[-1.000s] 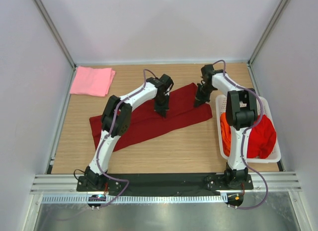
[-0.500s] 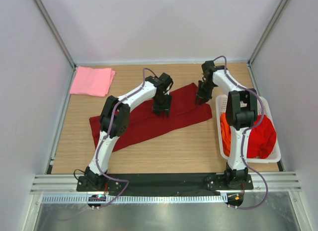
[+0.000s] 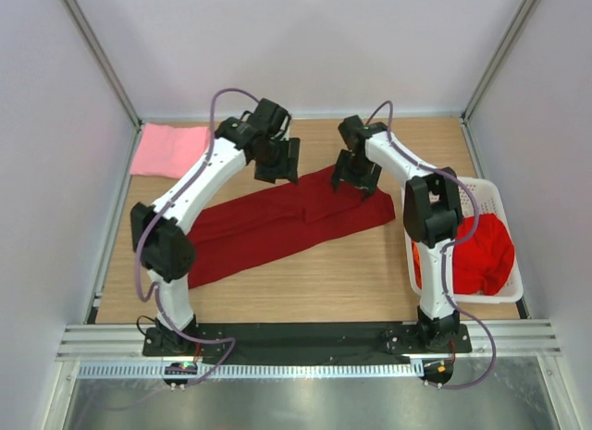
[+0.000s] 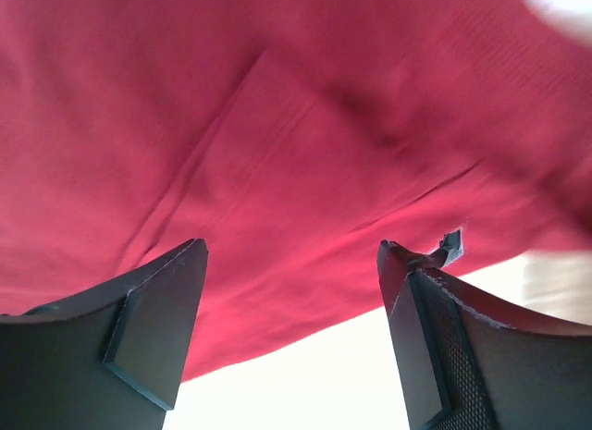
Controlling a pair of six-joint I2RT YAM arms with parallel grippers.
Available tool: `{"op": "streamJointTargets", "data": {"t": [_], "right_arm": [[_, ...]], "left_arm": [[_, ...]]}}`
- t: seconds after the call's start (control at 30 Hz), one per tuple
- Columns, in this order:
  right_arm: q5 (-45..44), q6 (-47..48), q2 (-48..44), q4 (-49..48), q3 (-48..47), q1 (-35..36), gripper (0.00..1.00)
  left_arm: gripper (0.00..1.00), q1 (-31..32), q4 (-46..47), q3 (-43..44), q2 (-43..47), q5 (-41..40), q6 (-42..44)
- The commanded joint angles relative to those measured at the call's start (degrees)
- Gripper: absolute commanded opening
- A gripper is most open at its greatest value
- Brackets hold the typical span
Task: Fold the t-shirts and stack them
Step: Fold the tshirt
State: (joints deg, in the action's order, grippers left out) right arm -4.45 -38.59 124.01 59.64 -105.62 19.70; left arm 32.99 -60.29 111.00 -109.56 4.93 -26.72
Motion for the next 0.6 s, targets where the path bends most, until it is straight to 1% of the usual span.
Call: {"op": "streamJointTargets", "data": {"t": [0.0,0.03,0.07,0.13,0.17,0.27,0.4,0.57], "right_arm": [[-5.39,-13.25,-2.54,2.15,-0.91,2.97,0.82],[-6.44,-15.79,-2.37,1.28,-0.55,3.41,0.82],[-7.58,-17.21,-2.02,0.92,-0.29,3.76,0.82],[-8.21,-19.58,-0.70,0.13,0.68,3.94,0.83],[-8.47,-21.60,-0.35,-0.31,1.29,4.03,0.83],[-10.48,-22.76,1.06,-2.68,2.09,4.03,0.83],[-13.92,-19.96,4.13,-4.00,0.95,3.94,0.83],[-14.80,-14.24,8.17,-8.83,-1.77,3.85,0.84]], "left_arm": [[0.62,-2.49,-0.01,-5.25,6.98,-4.49,1.93],[0.62,-3.54,0.43,-8.49,8.21,-4.58,2.02],[0.62,-4.07,1.66,-10.09,11.18,-4.58,1.94],[0.62,-5.65,2.46,-13.25,13.74,-4.58,1.59],[0.62,-6.18,2.98,-15.88,15.85,-6.06,1.41],[0.62,-7.67,3.25,-20.89,18.93,-6.51,1.06],[0.63,-9.26,2.20,-25.47,23.76,-8.09,0.97],[0.64,-10.84,0.18,-28.56,27.20,-10.73,0.97]]}}
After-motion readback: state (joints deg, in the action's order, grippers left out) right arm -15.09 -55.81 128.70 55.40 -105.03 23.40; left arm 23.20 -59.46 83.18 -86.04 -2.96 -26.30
